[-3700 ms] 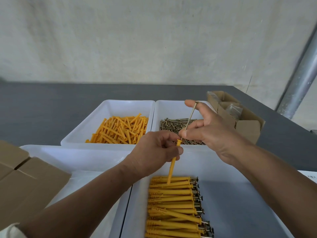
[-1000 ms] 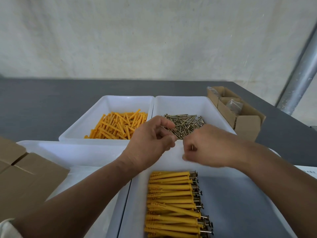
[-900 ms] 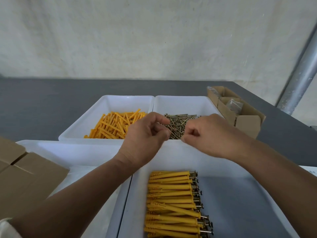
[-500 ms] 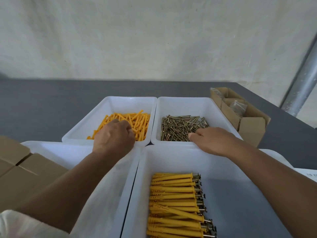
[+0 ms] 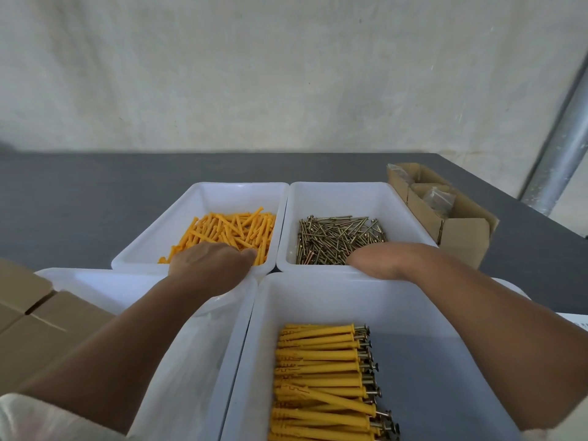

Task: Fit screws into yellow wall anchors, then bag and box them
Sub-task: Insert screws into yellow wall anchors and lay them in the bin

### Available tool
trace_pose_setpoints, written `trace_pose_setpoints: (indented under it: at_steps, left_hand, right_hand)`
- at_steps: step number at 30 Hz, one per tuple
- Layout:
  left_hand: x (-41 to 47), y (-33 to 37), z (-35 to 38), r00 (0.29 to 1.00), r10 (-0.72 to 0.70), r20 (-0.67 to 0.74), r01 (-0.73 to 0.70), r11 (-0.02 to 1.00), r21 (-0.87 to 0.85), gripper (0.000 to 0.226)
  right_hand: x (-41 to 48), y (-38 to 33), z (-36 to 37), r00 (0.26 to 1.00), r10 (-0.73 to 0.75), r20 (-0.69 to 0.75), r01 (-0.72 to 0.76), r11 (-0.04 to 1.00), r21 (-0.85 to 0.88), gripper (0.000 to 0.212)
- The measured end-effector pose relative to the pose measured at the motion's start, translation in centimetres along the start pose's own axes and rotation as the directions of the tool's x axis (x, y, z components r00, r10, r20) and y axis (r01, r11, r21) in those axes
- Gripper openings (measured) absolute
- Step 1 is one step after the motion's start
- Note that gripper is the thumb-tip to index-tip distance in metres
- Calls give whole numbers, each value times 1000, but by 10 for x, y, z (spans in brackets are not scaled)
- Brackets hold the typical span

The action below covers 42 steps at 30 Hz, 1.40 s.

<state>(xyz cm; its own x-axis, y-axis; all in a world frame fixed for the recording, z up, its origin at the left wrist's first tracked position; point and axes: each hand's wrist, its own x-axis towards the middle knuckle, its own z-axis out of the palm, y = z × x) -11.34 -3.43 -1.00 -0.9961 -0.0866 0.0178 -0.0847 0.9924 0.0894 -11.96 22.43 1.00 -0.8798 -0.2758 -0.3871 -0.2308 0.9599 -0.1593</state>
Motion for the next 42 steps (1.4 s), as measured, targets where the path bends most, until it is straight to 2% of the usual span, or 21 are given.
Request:
trace_pose_setpoints:
  at_steps: [4, 13, 20, 28, 31, 34, 36, 39, 42]
  left_hand:
    - [0, 0, 2, 999, -4, -34, 4, 1000, -5, 55]
    - [-2, 0, 4, 983, -20, -184, 5, 997, -82, 48]
    - [-5, -3, 6, 959, 21, -282, -64, 988, -143, 47]
    - [-11, 0, 2, 948, 77, -310, -129, 980, -152, 50]
    - [-13, 1, 1, 950, 74, -303, -132, 976, -174, 50]
    - [-15, 1, 0, 953, 85, -290, -143, 973, -183, 49]
    - [-15, 3, -2, 952, 86, -293, -152, 965, -212, 47]
    - [-16, 6, -8, 939, 56, -340, -160, 944, -287, 47]
    - [-19, 9, -17, 935, 76, -347, -210, 905, -369, 54]
  right_hand:
    - [-2, -1, 0, 1000, -22, 9, 22, 999, -34, 27]
    - [4, 8, 5, 984, 152, -92, -140, 982, 125, 20]
    - [5, 10, 9, 969, 188, -158, -161, 973, 167, 26]
    - [-2, 7, 5, 969, 107, -220, -67, 981, 180, 25]
    - [-10, 9, 6, 954, 75, -289, 16, 954, 299, 30]
    - [-13, 9, 5, 964, 20, -265, 66, 948, 310, 25]
    - [-14, 4, 3, 979, -10, -205, 64, 964, 257, 33]
    - [-12, 4, 4, 987, 63, -145, -22, 963, 268, 48]
    - [-9, 7, 6, 982, 119, -144, -71, 952, 298, 50]
